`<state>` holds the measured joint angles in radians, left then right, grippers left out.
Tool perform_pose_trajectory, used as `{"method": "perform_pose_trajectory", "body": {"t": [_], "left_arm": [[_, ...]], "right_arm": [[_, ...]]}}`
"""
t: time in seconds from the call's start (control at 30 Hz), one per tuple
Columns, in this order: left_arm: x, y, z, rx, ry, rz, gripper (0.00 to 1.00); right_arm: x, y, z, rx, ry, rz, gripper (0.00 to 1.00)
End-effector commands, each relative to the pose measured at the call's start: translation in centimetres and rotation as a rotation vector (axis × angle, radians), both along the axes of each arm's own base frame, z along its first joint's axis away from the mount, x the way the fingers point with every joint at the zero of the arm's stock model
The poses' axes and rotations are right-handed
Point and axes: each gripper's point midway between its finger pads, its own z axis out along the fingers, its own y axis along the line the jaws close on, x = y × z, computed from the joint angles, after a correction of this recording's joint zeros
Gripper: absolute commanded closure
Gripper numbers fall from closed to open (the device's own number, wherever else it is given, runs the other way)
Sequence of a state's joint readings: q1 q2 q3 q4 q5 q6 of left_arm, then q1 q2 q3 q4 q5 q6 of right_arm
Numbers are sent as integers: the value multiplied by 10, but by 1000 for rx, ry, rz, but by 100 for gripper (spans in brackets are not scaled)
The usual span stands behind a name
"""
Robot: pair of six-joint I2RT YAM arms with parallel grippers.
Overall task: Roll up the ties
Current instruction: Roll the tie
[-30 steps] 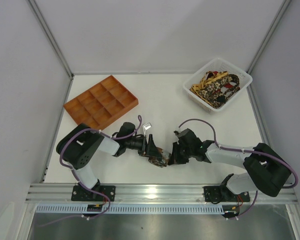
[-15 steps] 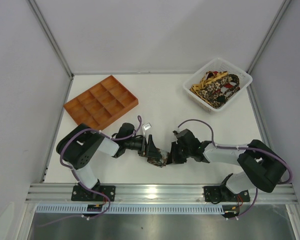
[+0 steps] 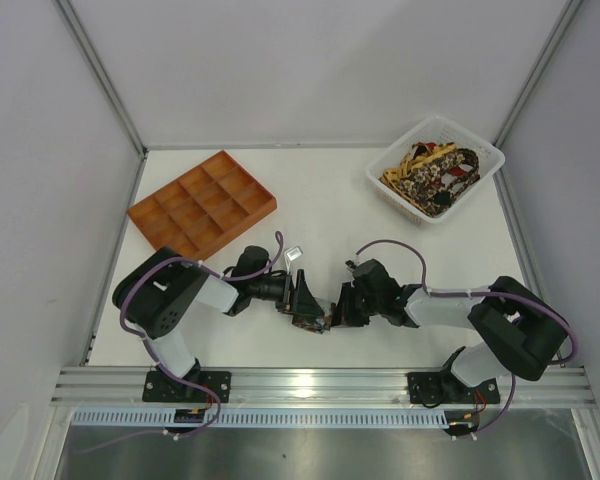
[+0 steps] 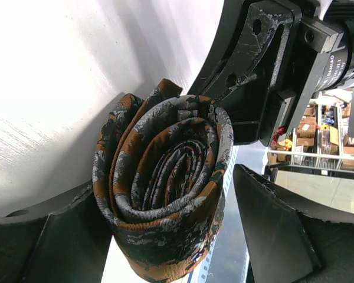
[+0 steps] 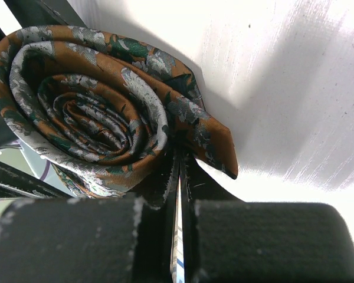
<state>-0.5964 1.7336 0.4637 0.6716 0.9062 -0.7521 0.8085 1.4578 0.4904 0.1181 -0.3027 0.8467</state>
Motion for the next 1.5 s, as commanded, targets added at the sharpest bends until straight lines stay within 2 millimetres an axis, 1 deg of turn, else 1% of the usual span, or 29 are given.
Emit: {"method": "perform_pose_trajectory", "body": {"t": [0.0,0.07,0.17,0.27,0.33,0.47,0.53,0.63,0.7,0.8,0.83,0.87,1.03,1.1,1.17,1.2,1.23,1.27,1.3,1.33,1.37,1.4,1.43,1.47], "left_arm": [[-11,3,-5,12,10,-28,17],[-11,4,-5,17,8,-26,17],[-10,3,-4,11,11,-27,17],[-11,2,-3,2,16,-27,16],[-11,2,-1,-1,14,-26,16],[-12,3,0,8,11,-29,16],[-11,4,-3,23,12,-30,19],[-10,4,-7,29,22,-22,20],[-12,3,-4,6,27,-23,20],[-12,3,-4,1,28,-22,18],[-11,3,-5,5,26,-19,18],[-12,3,-5,6,26,-20,18],[-11,2,-3,3,26,-16,14],[-11,3,-1,1,19,-8,14],[-12,4,-2,6,23,-5,14],[-11,4,-3,11,25,-7,14],[-11,4,-3,14,27,-7,14],[-10,3,-2,11,26,-3,14],[-9,2,-1,5,25,-1,14],[-9,2,0,5,25,-1,14],[-8,2,-1,7,26,0,14],[-7,1,-1,7,26,-1,14],[-8,1,-3,12,36,-3,14],[-8,1,-4,15,43,-3,14]], "right_arm": [[2,-5,-7,-41,-4,-19,100],[4,-8,-4,-52,-19,-14,100],[2,-12,-6,-69,0,0,100],[3,-6,-7,-37,9,0,100],[8,-2,-5,-22,-4,-12,100],[16,-1,-4,-38,-16,-26,100],[16,-4,0,-57,-27,-26,100],[16,-20,3,-118,-43,-24,100],[19,-35,8,-165,-63,-42,100],[15,-45,16,-176,-70,-25,100],[16,-46,22,-163,-90,-9,100],[12,-41,29,-130,-89,26,100],[9,-33,57,-50,-133,60,100],[6,-23,67,17,-129,89,100],[-1,-12,70,75,-94,124,100],[-3,-10,70,84,-89,127,100],[-2,-10,68,67,-111,114,100],[-8,-5,70,63,-144,140,100],[-10,-2,78,70,-199,152,100],[-6,-4,76,36,-260,130,100],[-4,-2,77,36,-325,122,100],[-17,4,83,50,-387,169,100],[-19,2,78,28,-418,165,100],[-23,6,83,41,-457,174,100]]}}
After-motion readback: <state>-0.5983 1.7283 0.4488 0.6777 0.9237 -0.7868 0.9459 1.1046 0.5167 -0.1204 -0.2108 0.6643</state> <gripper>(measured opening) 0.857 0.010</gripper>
